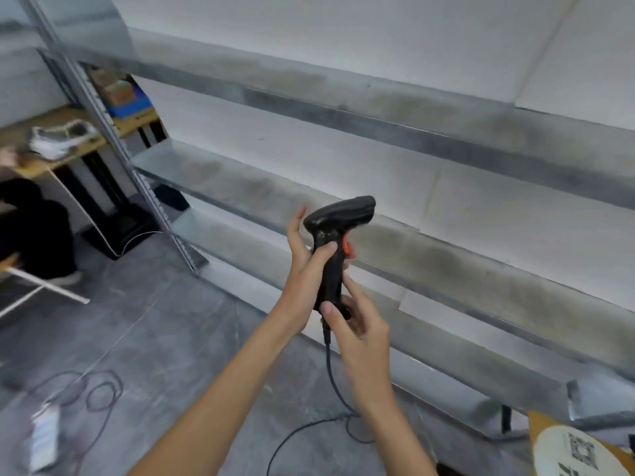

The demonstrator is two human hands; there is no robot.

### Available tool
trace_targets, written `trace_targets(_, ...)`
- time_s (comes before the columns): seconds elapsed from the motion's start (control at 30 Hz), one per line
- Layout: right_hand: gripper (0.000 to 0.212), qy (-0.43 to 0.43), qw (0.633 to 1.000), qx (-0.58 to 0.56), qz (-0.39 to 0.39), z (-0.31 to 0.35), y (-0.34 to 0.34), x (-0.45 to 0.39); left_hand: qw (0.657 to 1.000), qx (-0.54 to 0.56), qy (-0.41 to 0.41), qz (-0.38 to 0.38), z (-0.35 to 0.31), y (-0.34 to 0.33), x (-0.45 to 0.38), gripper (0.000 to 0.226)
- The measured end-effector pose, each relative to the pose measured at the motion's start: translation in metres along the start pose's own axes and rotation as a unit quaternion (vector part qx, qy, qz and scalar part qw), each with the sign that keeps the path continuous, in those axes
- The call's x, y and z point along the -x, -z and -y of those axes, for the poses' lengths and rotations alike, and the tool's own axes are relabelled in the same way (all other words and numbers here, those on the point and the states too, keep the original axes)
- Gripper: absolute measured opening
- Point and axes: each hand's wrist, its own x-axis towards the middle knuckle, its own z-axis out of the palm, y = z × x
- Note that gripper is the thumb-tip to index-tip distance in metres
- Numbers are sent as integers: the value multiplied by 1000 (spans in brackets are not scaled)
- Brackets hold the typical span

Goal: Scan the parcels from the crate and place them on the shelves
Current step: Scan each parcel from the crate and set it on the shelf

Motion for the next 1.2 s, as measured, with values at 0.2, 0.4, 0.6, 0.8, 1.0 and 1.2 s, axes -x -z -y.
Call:
trace_targets(0.2, 55, -16, 999, -19, 30, -14, -92, 13, 997, -76, 22, -3, -29, 106, 8, 40)
trace_targets(0.4, 56, -43, 998, 9, 46, -39, -160, 18, 992, -106, 22, -70, -46, 190, 19, 43)
trace_targets(0.6, 54, -65, 994, 19, 84, -68, -225, 2, 981, -101, 41, -160, -50, 258, 12, 57)
trace_targets(0.8, 56, -112, 983, 5, 143, -100, -295, -41, 960, -156, 61, -223, -45, 330, -29, 63)
trace_targets(1.0, 65, -209, 960, -25, 185, -128, -355, -113, 949, -188, 105, -231, -41, 392, -104, 66)
trace_targets(1.2, 66, -270, 949, -40, 159, -170, -396, -163, 938, -204, 154, -236, -22, 437, -159, 62)
